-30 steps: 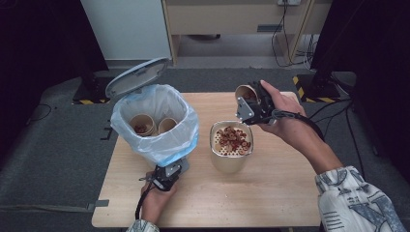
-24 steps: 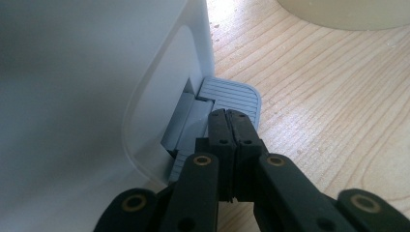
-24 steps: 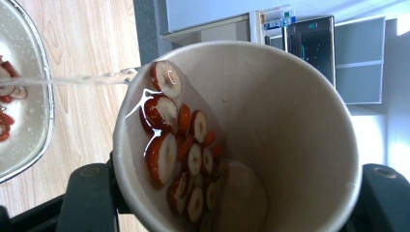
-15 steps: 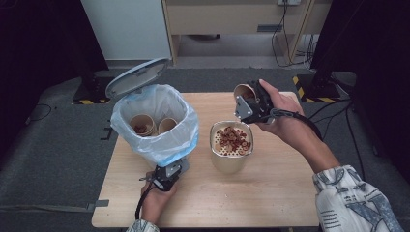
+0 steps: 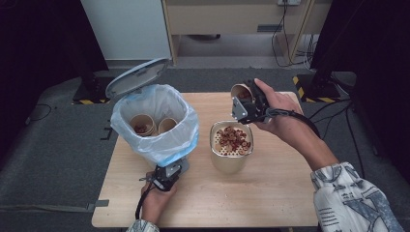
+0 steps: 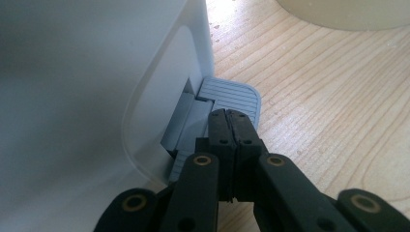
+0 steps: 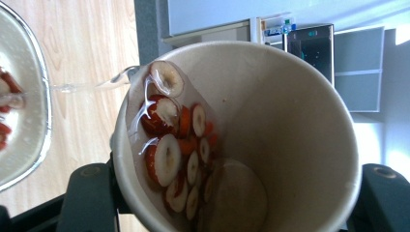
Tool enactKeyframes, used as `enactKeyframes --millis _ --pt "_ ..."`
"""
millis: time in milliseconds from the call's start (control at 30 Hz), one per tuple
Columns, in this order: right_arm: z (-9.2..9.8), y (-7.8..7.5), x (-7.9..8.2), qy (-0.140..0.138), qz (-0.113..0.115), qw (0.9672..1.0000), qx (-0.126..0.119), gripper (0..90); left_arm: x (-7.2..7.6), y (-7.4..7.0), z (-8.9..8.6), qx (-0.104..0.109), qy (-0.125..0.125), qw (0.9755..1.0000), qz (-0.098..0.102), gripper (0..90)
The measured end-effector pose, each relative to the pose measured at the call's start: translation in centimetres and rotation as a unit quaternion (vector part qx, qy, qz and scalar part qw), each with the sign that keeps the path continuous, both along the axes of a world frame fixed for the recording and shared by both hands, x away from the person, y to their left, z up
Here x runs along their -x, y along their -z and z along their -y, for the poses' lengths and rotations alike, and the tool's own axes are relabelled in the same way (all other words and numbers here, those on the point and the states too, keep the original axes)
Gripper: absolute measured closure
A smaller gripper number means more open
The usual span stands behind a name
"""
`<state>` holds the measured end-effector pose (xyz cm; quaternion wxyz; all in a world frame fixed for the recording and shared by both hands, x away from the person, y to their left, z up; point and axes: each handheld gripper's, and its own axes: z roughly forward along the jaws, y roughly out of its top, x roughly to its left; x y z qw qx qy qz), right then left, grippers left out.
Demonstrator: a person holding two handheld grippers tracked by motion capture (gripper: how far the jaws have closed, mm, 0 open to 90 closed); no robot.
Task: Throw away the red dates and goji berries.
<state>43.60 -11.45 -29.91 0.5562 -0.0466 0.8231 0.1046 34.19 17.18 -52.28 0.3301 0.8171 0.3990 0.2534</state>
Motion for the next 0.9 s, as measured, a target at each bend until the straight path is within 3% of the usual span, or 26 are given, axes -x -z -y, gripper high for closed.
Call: enactKeyframes --millis 233,300,400,667,900 --pt "-0.3 0.2 0.4 -0.006 0.012 0.9996 0.024 32.8 0.0 0.0 -0.1 0.002 0.001 1.0000 0.000 88.3" --pt "0.0 0.0 0.4 -0.003 0.012 0.9998 0.018 32.8 0.0 0.0 0.0 0.001 -0.002 1.0000 0.000 88.3" --pt "0.3 -0.4 0.4 -0.001 -0.001 0.9999 -0.013 32.8 0.0 0.0 0.0 0.001 0.000 1.0000 0.001 88.3" --pt "0.6 -0.4 0.2 0.002 -0.001 1.0000 -0.002 32.9 0.0 0.0 0.0 0.002 0.000 1.0000 0.000 88.3" --pt "0.7 -1.0 0.4 -0.014 0.000 0.9998 -0.015 33.1 0.0 0.0 0.0 -0.001 0.001 1.0000 0.002 88.3"
